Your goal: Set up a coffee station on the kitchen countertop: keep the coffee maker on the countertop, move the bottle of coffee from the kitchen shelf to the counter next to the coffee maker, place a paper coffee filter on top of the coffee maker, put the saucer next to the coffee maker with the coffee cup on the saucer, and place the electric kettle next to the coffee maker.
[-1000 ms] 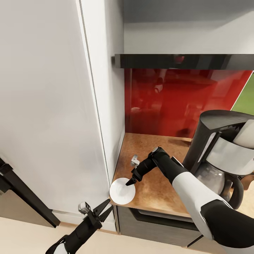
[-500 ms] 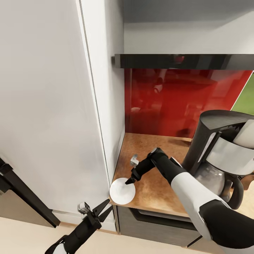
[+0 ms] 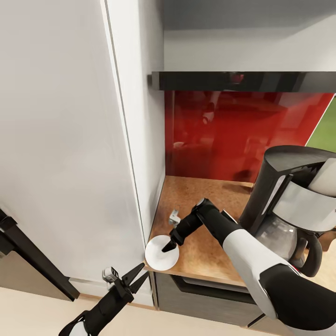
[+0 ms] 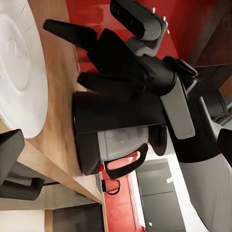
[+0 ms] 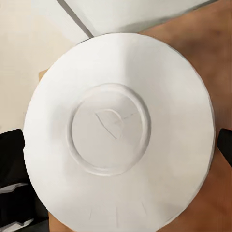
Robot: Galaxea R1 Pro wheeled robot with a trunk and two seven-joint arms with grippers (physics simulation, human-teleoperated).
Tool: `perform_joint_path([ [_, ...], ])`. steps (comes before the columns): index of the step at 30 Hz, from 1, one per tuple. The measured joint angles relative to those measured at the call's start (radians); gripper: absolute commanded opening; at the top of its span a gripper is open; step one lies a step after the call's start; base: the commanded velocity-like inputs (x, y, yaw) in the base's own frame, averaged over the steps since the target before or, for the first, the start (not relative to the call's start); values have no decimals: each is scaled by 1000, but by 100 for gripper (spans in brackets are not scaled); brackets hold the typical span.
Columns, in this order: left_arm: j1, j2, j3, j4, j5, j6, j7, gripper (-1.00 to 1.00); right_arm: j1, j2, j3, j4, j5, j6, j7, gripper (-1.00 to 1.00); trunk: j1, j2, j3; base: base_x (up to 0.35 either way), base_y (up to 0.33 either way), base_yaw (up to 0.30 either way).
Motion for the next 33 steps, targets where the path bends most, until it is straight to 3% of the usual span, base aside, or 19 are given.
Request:
perform_joint_path([
  [33, 1, 0, 0, 0, 1, 6, -2, 100, 0, -11, -5, -6, 6, -25, -12, 100, 0, 0, 0, 0, 0, 0],
])
